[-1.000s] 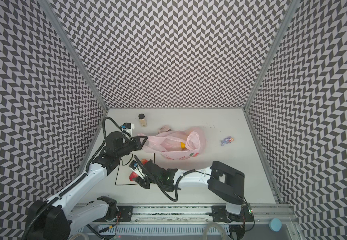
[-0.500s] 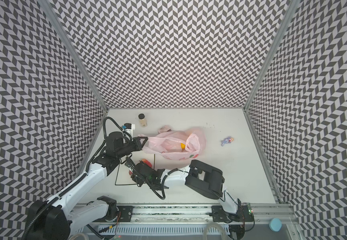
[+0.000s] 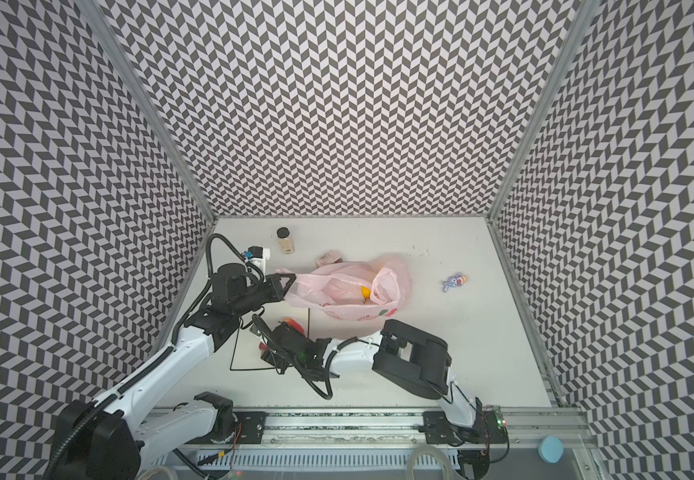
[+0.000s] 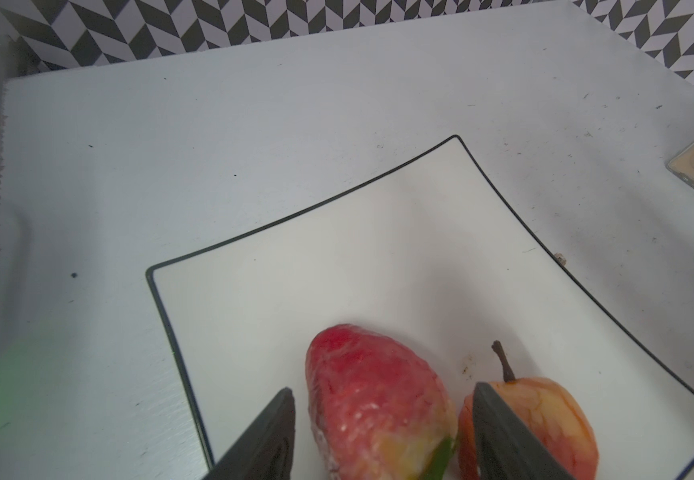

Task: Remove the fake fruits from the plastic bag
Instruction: 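Pull the mango out with the right gripper and set it on the plate, then open the right gripper and move it back toward the bag mouth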

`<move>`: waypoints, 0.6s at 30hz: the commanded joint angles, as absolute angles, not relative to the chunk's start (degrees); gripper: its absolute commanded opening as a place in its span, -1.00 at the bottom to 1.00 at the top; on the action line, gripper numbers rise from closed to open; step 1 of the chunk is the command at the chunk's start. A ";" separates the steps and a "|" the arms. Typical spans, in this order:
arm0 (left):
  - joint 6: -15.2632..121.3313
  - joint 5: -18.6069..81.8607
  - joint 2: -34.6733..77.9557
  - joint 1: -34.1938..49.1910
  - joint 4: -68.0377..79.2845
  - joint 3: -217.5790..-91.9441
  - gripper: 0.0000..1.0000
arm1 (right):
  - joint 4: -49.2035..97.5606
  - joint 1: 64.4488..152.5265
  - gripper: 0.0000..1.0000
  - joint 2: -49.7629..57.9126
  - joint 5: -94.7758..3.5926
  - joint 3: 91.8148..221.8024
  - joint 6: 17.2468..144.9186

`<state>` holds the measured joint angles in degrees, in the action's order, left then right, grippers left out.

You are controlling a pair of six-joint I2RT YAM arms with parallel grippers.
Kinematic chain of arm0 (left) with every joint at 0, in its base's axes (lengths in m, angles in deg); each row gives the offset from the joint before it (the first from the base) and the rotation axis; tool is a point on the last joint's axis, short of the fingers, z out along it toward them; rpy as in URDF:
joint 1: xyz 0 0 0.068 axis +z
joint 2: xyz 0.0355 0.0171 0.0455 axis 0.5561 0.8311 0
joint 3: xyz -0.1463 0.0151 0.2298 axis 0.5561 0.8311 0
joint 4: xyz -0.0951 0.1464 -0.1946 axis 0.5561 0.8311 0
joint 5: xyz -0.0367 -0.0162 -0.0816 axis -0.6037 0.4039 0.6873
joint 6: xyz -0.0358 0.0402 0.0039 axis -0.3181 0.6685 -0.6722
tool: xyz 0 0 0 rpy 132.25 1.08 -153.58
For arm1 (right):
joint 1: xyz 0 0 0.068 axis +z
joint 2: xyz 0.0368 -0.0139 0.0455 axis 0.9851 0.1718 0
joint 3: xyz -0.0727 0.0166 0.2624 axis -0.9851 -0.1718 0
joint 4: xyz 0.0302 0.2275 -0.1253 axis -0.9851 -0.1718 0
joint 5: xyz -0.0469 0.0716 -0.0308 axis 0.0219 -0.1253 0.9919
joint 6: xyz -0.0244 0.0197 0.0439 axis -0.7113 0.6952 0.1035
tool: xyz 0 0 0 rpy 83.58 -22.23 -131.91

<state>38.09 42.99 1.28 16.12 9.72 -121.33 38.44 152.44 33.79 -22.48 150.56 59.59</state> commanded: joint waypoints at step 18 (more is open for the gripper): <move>38.07 44.27 1.09 16.21 9.01 -123.47 -1.00 | 41.79 156.13 0.09 -12.50 -20.70 122.71 61.27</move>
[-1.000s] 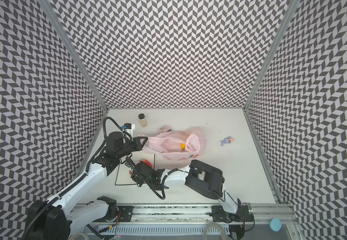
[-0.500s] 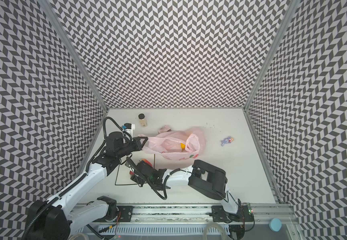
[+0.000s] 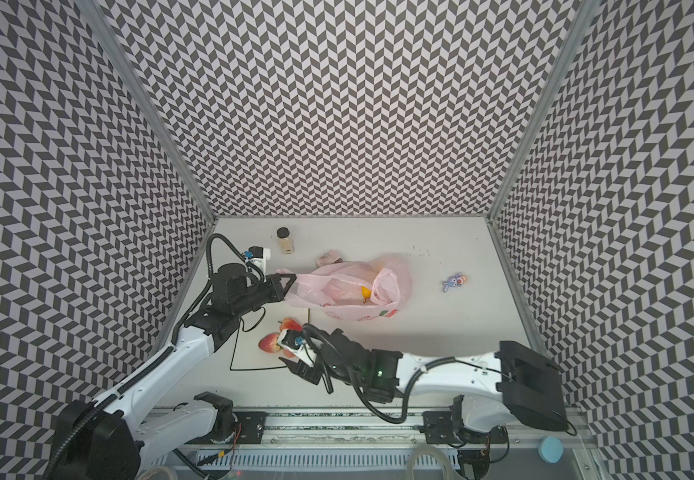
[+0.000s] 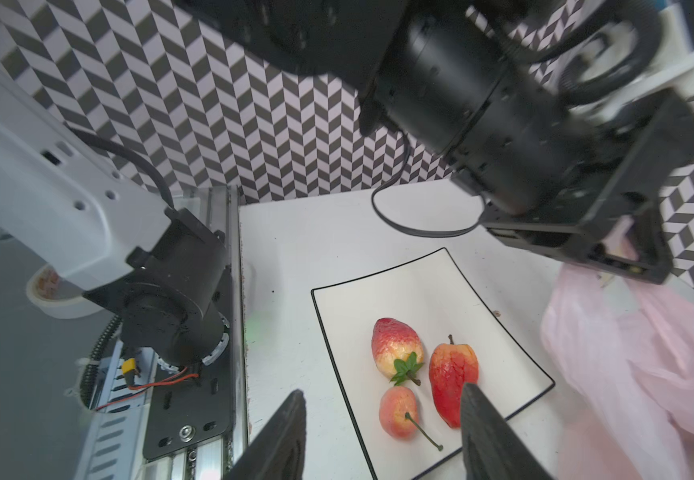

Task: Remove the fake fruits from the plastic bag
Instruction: 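Open the right gripper and move it back toward the bag mouth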

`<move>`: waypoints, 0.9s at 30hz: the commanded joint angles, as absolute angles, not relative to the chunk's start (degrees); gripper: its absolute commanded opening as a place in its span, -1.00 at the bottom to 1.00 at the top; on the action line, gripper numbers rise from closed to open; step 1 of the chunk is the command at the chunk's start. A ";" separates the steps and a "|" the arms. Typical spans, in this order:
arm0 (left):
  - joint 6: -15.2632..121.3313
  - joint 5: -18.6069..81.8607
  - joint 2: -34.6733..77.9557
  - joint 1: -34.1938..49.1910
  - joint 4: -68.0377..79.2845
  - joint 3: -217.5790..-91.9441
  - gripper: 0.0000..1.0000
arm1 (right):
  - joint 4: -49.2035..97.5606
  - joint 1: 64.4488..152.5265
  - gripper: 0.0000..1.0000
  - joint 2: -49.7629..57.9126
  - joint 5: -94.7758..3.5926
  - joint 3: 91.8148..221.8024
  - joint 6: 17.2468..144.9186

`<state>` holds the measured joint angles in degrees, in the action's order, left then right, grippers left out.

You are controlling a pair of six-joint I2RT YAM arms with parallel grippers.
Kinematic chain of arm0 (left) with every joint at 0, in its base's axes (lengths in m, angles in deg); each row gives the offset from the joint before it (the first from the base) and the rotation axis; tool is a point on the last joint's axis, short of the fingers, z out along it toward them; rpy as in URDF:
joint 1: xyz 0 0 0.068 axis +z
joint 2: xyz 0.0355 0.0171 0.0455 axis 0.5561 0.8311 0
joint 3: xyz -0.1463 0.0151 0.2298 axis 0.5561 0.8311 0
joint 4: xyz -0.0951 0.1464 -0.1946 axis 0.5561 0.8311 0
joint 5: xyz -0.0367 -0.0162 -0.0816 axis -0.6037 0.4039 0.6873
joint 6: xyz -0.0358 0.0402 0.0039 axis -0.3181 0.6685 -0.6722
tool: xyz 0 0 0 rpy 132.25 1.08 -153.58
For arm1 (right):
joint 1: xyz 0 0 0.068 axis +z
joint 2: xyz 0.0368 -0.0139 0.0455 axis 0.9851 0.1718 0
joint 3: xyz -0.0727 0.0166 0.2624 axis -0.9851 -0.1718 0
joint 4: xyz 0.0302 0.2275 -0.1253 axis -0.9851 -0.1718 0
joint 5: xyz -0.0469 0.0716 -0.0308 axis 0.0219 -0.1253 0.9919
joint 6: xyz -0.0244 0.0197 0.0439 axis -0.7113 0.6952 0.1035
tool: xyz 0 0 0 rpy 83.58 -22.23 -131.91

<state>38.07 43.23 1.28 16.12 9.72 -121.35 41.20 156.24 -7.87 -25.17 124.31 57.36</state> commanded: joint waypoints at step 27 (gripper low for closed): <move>34.52 38.31 -4.18 5.46 9.67 -121.52 -1.00 | 14.26 132.72 -0.37 -1.65 -26.34 137.90 69.37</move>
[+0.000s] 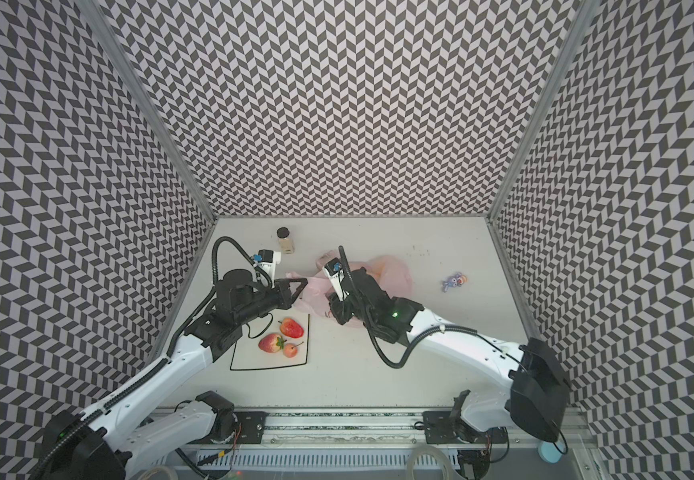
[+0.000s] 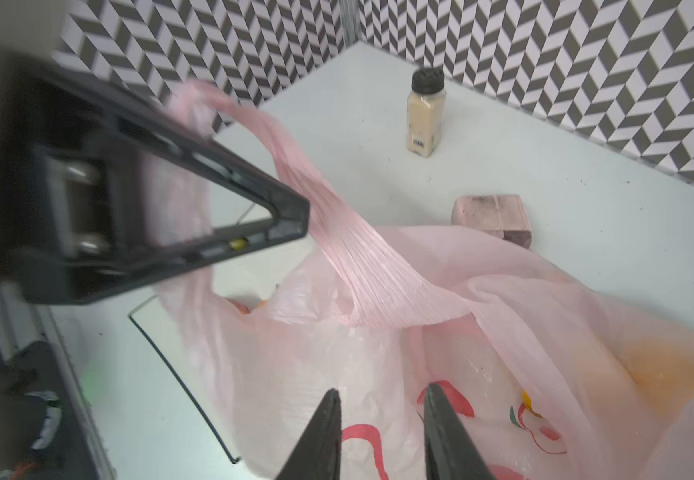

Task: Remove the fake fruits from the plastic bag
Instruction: 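Open the right gripper and move it back toward the bag mouth, then push the right gripper into the bag and close on a yellow fruit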

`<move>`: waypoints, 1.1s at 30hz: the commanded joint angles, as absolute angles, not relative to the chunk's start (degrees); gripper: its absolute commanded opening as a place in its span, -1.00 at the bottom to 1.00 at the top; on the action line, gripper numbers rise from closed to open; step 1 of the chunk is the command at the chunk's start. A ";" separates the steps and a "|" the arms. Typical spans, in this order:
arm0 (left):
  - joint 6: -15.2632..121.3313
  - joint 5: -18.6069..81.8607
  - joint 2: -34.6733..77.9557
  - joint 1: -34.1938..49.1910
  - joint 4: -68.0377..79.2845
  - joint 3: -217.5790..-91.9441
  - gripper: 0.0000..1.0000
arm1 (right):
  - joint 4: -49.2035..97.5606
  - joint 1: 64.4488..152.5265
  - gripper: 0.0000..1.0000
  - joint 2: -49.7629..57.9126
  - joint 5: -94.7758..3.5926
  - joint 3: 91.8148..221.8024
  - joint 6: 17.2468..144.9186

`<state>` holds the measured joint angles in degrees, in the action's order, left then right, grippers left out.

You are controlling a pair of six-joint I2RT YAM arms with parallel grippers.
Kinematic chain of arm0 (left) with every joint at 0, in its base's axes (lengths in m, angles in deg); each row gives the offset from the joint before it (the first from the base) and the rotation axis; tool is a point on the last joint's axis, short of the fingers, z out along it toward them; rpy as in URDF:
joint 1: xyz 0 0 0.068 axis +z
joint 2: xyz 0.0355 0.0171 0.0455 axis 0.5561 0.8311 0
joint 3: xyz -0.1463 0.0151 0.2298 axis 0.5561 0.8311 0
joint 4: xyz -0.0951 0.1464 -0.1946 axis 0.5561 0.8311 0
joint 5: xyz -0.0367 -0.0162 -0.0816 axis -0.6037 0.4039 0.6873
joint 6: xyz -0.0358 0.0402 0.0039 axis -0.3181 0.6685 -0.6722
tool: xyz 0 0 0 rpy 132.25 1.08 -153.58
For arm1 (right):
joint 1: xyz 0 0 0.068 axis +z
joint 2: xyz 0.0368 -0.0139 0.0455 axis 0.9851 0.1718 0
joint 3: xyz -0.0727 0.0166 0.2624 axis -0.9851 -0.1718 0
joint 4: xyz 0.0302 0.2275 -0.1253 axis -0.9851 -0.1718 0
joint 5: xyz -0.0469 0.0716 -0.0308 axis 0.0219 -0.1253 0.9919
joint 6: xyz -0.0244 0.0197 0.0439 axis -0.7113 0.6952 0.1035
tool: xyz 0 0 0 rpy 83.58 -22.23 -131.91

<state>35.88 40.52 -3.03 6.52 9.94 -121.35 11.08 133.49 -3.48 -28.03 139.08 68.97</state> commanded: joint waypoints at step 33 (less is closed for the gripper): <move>33.31 37.05 -8.38 -4.69 11.94 -119.32 -1.00 | 24.07 118.70 0.53 23.39 -8.32 144.67 109.67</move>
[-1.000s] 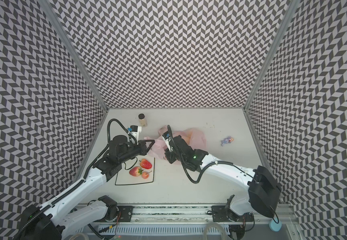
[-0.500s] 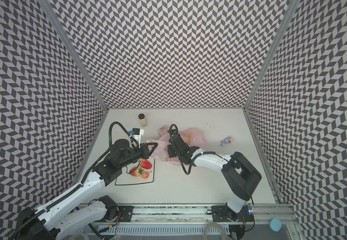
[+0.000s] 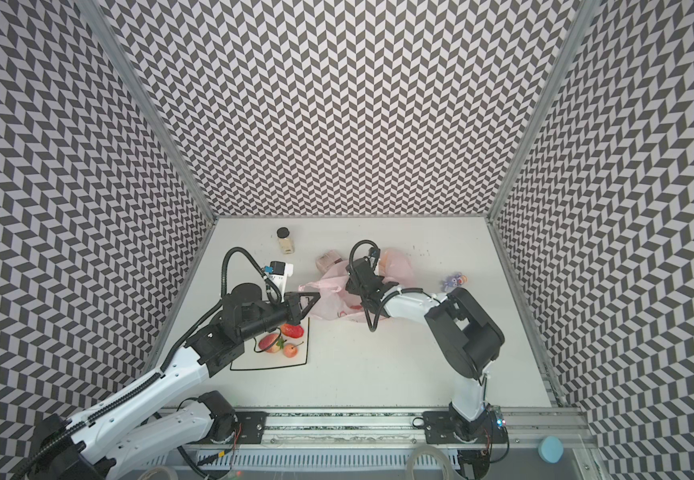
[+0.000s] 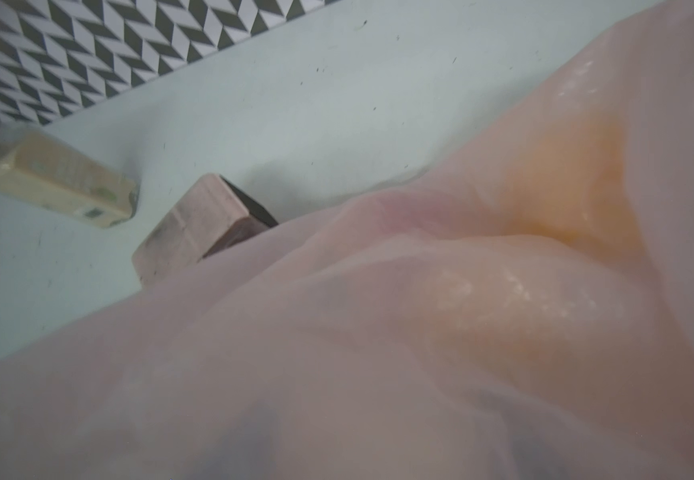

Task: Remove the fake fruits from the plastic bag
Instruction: 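Push the right gripper into the bag and close on a yellow fruit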

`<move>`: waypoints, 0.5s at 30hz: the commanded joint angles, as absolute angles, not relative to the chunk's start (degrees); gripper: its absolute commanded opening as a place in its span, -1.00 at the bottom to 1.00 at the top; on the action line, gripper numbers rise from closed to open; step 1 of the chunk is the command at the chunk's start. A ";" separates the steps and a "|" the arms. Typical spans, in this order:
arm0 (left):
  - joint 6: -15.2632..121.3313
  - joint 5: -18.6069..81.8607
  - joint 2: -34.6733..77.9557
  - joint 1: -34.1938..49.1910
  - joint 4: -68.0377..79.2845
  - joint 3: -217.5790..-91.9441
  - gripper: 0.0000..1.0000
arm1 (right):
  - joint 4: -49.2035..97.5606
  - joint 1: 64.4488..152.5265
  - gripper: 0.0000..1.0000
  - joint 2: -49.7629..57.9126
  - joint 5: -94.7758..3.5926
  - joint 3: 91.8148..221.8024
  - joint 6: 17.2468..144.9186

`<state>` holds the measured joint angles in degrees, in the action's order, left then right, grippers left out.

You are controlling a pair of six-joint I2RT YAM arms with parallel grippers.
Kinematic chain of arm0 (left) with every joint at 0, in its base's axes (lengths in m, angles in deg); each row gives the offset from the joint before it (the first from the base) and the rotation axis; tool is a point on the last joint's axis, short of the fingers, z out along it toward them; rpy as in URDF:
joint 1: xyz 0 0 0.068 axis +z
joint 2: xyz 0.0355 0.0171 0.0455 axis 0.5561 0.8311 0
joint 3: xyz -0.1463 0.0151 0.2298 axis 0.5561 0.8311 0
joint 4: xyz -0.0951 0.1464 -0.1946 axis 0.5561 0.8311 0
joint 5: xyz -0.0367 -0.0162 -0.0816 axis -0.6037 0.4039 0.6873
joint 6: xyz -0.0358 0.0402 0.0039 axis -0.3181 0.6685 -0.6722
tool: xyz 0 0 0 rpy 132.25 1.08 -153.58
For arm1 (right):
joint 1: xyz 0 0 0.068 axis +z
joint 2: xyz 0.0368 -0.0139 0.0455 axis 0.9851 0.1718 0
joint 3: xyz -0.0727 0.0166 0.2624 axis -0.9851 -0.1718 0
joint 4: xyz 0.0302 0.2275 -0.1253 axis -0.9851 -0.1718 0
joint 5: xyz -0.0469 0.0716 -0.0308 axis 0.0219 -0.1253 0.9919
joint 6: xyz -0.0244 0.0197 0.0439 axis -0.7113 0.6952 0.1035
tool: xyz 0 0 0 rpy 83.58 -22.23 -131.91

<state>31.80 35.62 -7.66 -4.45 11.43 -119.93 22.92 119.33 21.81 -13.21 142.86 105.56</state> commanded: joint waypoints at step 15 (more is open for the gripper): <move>35.51 42.28 -8.81 -4.79 13.57 -119.13 -1.00 | 21.25 114.88 0.71 35.01 -1.32 153.46 112.86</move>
